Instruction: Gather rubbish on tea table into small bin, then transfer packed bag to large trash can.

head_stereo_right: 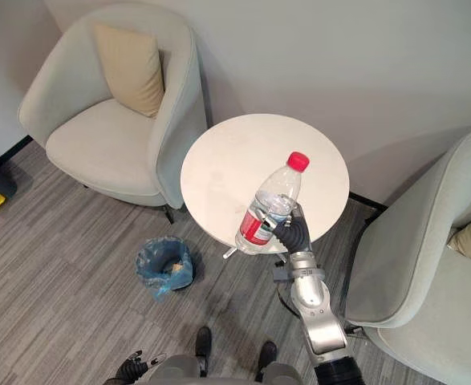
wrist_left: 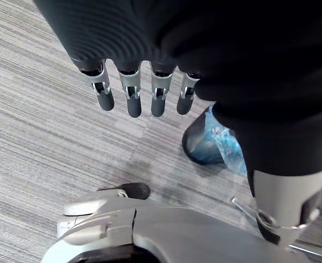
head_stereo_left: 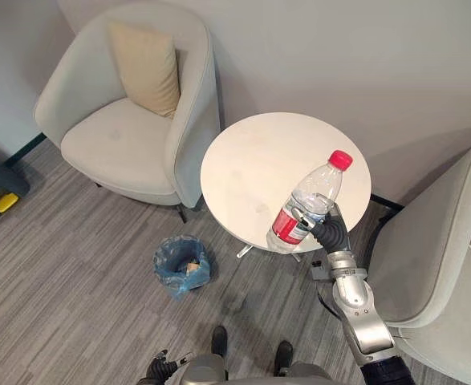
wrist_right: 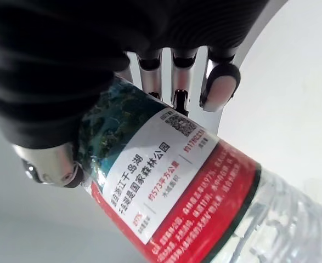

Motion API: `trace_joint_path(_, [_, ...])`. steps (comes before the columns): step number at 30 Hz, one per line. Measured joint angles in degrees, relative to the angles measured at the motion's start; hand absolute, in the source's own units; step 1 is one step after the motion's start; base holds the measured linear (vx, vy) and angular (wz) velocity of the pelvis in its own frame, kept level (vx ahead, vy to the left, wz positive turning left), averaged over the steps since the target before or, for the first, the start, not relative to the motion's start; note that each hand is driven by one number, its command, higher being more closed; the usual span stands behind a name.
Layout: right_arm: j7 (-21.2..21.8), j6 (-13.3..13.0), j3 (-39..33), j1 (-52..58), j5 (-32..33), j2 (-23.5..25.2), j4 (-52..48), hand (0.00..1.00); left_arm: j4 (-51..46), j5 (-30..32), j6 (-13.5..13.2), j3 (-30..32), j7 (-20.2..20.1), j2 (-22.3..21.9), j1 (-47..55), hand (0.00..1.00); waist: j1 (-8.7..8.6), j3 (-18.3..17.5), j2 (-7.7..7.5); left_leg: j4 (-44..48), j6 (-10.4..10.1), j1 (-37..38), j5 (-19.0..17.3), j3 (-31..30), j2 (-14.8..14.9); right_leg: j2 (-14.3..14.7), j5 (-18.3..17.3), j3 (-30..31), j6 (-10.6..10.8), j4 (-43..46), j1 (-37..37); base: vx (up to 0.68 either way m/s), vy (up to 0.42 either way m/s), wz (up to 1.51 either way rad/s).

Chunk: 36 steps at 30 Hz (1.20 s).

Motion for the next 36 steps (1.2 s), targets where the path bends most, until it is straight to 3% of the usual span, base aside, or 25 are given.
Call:
trace_joint_path(12, [1.06, 0.01, 1.76, 2.47, -5.21, -1.59, 0.06, 1.00, 2.16, 0.10, -0.02, -0.75, -0.09, -0.23, 0.11, 0.00, -0.19, -2.08, 0.99, 0.36, 0.20, 1.91, -0.46, 1.85, -0.01, -0.26, 0.43, 2.11, 0.25, 0.73, 0.69, -0.03, 0.010, -0.09])
trace_joint_path(14, [1.18, 0.01, 2.49, 2.49, -5.56, -1.83, 0.30, 1.00, 2.18, 0.09, -0.04, -1.23, -0.10, -0.19, 0.09, 0.00, -0.20, -2.03, 1.06, 0.93, 0.32, 1.62, -0.53, 1.84, -0.16, -0.75, -1.40, 2.25, 0.34, 4.73, -1.13, -0.04, 0.002, 0.01])
trace_joint_path(16, [1.13, 0.03, 2.53, 2.44, -5.95, -2.51, 0.28, 1.00, 2.20, 0.06, -0.07, -2.49, -0.09, 0.29, -0.10, 0.00, -0.49, -1.98, 0.84, 2.36, 0.58, -0.17, -0.66, 0.20, -1.20, -2.72, -5.45, 2.95, 0.72, 14.07, -5.27, -0.07, -0.008, 0.38])
trace_joint_path(18, [0.93, 0.06, 2.01, 2.45, -7.00, -2.80, 0.28, 1.00, 2.14, 0.02, -0.23, -2.97, -0.04, 0.57, -0.18, 0.00, -2.19, -1.97, 0.79, 3.40, 0.61, -2.17, -0.62, -4.19, -2.82, -4.21, -8.30, 6.83, 2.44, 20.38, -7.29, -0.08, -0.012, 1.04])
trace_joint_path(21, [0.23, 0.06, 1.65, 2.15, -7.89, -3.57, 0.25, 1.00, 2.10, -0.42, -0.41, -2.97, 0.09, 0.96, -0.30, 0.00, -2.80, -2.11, 0.13, 3.61, 0.23, -4.77, 1.29, -11.27, -5.35, -4.80, -13.35, 11.20, 3.22, 22.02, -6.87, -0.08, -0.088, 1.40])
trace_joint_path(25, [-0.40, 0.08, 1.64, 1.10, -7.89, -4.00, 0.24, 1.00, 1.98, -1.20, -0.47, -2.82, 0.27, 0.63, -0.33, 0.00, -0.95, -2.05, 1.06, 3.46, -1.28, -8.39, 3.82, -17.11, -4.12, -3.49, -13.26, 5.07, 2.26, 20.99, -6.85, -0.12, -0.137, 0.94])
trace_joint_path(26, [-0.58, 0.09, 1.63, 0.33, -7.89, -3.84, 0.26, 1.00, 1.92, -1.54, -0.48, -2.80, 0.31, 0.57, -0.62, 0.00, -0.56, -1.93, 1.19, 3.22, -1.25, -9.54, 3.91, -16.61, -3.01, -2.81, -12.70, 3.22, 1.31, 20.79, -7.27, -0.11, -0.129, 0.65])
trace_joint_path(28, [-0.60, 0.30, 1.62, -0.88, -7.92, -3.92, 0.32, 1.00, 1.79, -2.74, -0.45, -2.17, 0.35, 0.19, -0.77, 0.00, 0.27, -1.88, 1.26, 2.57, 3.65, -10.79, 0.52, -9.36, -0.82, -1.89, -11.01, 1.72, -0.30, 19.12, -7.48, -0.11, -0.102, 0.51])
trace_joint_path(29, [-0.86, 0.26, 1.20, -1.57, -7.91, -3.87, 0.29, 1.00, 2.07, -2.93, -0.47, -1.73, 0.38, 0.19, -1.38, 0.00, 0.08, -1.65, 0.75, 3.83, 7.80, -11.66, -2.87, -2.54, -0.19, -3.20, -9.14, 0.49, -1.12, 16.37, -6.84, -0.11, -0.008, 0.62])
trace_joint_path(30, [-1.52, 0.29, -0.01, -2.24, -7.89, -3.92, 0.38, 1.00, 2.20, -2.91, -0.40, -1.70, 0.38, 0.16, -2.39, 0.00, -0.10, -1.25, 0.63, 10.06, 7.97, -14.20, -2.86, 3.54, -0.10, -5.02, -8.96, -1.30, -1.19, 16.27, -6.94, -0.11, 0.013, 0.69])
trace_joint_path(32, [-1.69, 0.52, -1.88, -2.19, -7.86, -3.95, 0.64, 1.00, 2.09, -2.85, -0.38, -1.75, 0.29, 0.30, -2.58, 0.00, -0.60, -0.97, 0.15, 19.18, 8.27, -14.94, -3.17, 8.25, -0.14, -7.20, -9.01, -3.18, -1.12, 16.69, -6.51, -0.11, 0.008, 0.58])
trace_joint_path(33, [-1.74, 0.51, -3.32, -1.93, -7.85, -3.81, 0.68, 1.00, 2.16, -2.77, -0.30, -1.74, 0.30, 0.12, -2.17, 0.00, -1.79, -1.02, 0.61, 25.71, 6.56, -12.47, -4.55, 11.15, 0.35, -8.03, -8.98, -4.44, -0.42, 16.19, -5.10, -0.06, 0.033, 0.48])
trace_joint_path(36, [-2.18, 0.55, -5.05, -1.40, -7.90, -3.89, 0.94, 1.00, 2.25, -2.27, 0.07, -1.81, 0.26, -0.51, -1.66, 0.00, -3.26, -2.27, 2.68, 14.85, 1.69, -6.77, -6.23, 11.70, 0.24, -6.72, -8.09, -5.91, 1.25, 14.20, -3.75, 0.03, 0.089, 0.45])
